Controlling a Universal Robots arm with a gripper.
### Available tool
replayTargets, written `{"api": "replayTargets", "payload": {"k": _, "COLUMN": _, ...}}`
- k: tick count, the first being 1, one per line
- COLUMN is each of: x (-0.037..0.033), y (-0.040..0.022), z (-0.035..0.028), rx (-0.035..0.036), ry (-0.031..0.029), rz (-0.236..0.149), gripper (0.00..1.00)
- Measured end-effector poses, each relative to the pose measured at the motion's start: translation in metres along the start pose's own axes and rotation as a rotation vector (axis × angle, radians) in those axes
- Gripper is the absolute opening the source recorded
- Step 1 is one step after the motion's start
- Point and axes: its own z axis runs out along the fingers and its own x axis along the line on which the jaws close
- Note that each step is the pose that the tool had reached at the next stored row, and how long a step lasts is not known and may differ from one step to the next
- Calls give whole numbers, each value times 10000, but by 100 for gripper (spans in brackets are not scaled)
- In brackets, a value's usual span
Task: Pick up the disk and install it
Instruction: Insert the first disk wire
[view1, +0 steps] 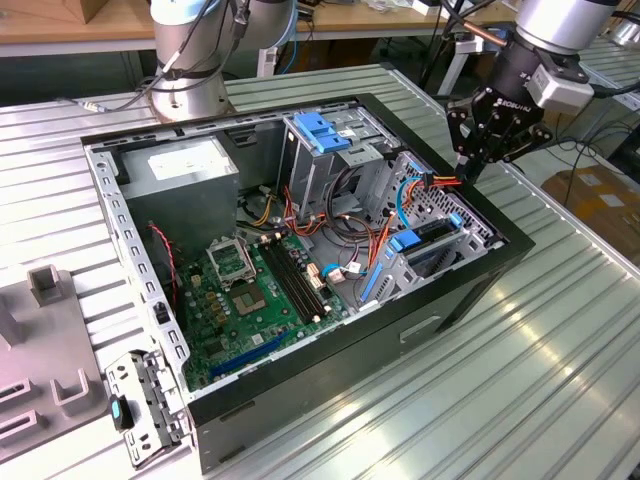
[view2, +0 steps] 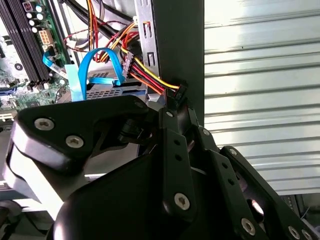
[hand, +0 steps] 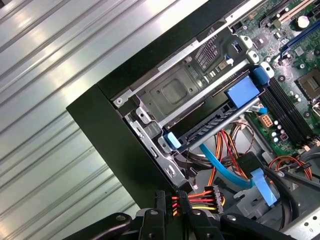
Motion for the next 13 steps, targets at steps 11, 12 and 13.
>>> {"api": "replayTargets", "payload": {"k": 11, "x": 0, "y": 0, "z": 9, "rx": 198, "ry": 266, "rz": 7, "gripper": 24}}
{"api": "replayTargets", "payload": {"k": 12, "x": 0, "y": 0, "z": 9, "rx": 198, "ry": 266, "rz": 7, "gripper": 24}}
{"api": "replayTargets", "payload": {"k": 13, "x": 0, "y": 0, "z": 9, "rx": 198, "ry": 267, "rz": 7, "gripper": 24}}
